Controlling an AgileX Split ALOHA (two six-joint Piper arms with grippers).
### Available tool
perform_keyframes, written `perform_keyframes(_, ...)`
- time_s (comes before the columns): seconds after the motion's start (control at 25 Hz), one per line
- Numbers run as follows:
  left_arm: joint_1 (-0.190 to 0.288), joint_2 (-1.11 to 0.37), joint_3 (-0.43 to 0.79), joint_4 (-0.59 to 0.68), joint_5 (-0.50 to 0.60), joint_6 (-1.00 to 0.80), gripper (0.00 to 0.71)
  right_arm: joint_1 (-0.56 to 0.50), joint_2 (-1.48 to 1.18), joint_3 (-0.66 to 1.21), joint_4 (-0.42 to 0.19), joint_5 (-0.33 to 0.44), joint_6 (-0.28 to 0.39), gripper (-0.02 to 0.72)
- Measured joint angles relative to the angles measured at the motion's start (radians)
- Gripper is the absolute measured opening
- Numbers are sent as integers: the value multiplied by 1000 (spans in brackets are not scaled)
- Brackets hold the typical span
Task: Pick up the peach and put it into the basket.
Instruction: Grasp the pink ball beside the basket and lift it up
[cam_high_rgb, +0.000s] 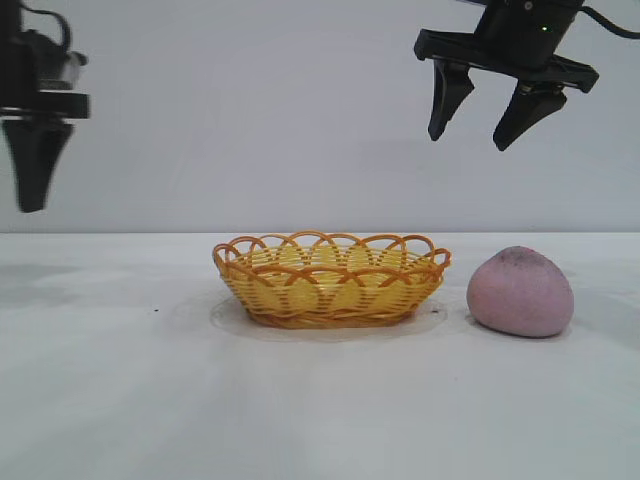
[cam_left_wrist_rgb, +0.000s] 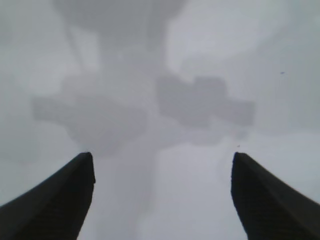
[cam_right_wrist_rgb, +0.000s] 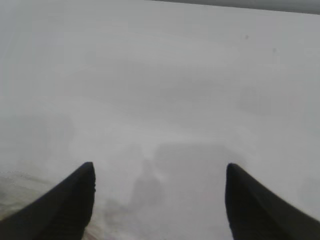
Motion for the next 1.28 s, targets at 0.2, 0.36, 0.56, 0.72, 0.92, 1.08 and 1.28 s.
perform_keyframes(0.2, 4, -144, 110, 27, 4, 0, 534, 0, 0, 0, 0, 11, 0, 470)
perform_keyframes(0.36, 4, -316, 265, 27, -5, 0, 534, 0, 0, 0, 0, 28, 0, 470)
perform_keyframes(0.56, 4, -579, 471, -1, -36, 0, 534, 0, 0, 0, 0, 29, 0, 470)
perform_keyframes(0.72, 4, -778, 612, -11, -41, 1, 534, 0, 0, 0, 0, 29, 0, 470)
perform_keyframes(0.92, 4, -1065, 752, -65, -25, 24, 534, 0, 0, 0, -4, 29, -24, 470)
perform_keyframes(1.08, 4, -1329, 838, -117, -2, 55, 534, 0, 0, 0, -6, 29, -45, 470)
perform_keyframes(1.28, 4, -1637, 886, -126, 35, 72, 534, 0, 0, 0, -6, 29, -49, 470)
